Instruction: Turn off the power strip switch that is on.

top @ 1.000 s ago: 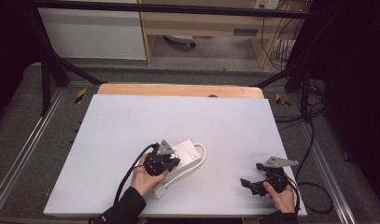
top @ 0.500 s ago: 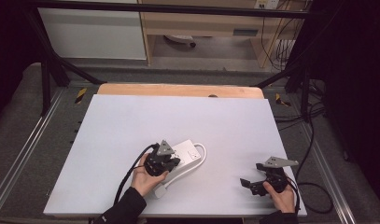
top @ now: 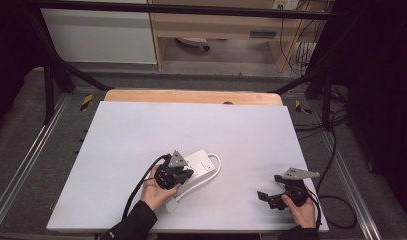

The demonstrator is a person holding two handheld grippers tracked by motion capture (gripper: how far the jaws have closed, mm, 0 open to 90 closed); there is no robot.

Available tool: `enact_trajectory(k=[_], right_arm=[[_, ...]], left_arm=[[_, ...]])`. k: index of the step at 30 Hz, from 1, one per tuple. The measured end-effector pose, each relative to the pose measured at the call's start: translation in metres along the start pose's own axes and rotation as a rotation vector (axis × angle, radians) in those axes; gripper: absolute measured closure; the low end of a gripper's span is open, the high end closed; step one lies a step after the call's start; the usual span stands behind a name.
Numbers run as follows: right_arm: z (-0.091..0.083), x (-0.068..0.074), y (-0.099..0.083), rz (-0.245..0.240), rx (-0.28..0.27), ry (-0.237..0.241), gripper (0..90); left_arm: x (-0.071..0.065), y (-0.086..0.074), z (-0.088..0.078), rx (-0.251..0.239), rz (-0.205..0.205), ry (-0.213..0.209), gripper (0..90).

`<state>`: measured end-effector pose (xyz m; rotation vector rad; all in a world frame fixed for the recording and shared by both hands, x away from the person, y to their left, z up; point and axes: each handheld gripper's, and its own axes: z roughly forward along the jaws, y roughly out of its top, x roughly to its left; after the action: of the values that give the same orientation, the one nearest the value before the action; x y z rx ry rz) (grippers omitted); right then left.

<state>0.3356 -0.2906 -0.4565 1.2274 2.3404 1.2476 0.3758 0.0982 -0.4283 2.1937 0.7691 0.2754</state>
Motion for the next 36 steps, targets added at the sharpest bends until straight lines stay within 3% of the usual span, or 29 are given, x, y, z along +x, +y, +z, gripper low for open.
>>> enact_trajectory(k=[2, 3, 5, 8, 15, 19, 36], right_arm=[[0.0, 0.0, 0.0, -0.001, -0.001, 0.0, 0.8], [0.0, 0.0, 0.0, -0.001, -0.001, 0.0, 0.8], [0.0, 0.0, 0.0, 0.001, -0.001, 0.0, 0.8], [0.0, 0.0, 0.0, 0.0, 0.001, 0.001, 0.8], [0.0, 0.001, 0.0, -0.001, -0.001, 0.0, 0.8], [0.0, 0.0, 0.0, 0.002, -0.003, 0.001, 0.8], [0.0, 0.0, 0.0, -0.003, -0.002, 0.002, 0.8]], left_arm=[[-0.008, 0.004, 0.0, 0.031, 0.05, 0.106, 89.9], [-0.011, 0.005, 0.0, 0.043, 0.073, 0.129, 89.9], [-0.012, 0.004, 0.001, 0.032, 0.089, 0.102, 89.9], [-0.008, 0.004, 0.001, 0.023, 0.039, 0.067, 89.9], [-0.008, 0.003, 0.002, 0.034, 0.042, 0.07, 90.0], [-0.005, 0.001, 0.001, 0.022, 0.027, 0.054, 90.0], [-0.003, 0.0, -0.003, -0.009, 0.029, 0.027, 89.9]])
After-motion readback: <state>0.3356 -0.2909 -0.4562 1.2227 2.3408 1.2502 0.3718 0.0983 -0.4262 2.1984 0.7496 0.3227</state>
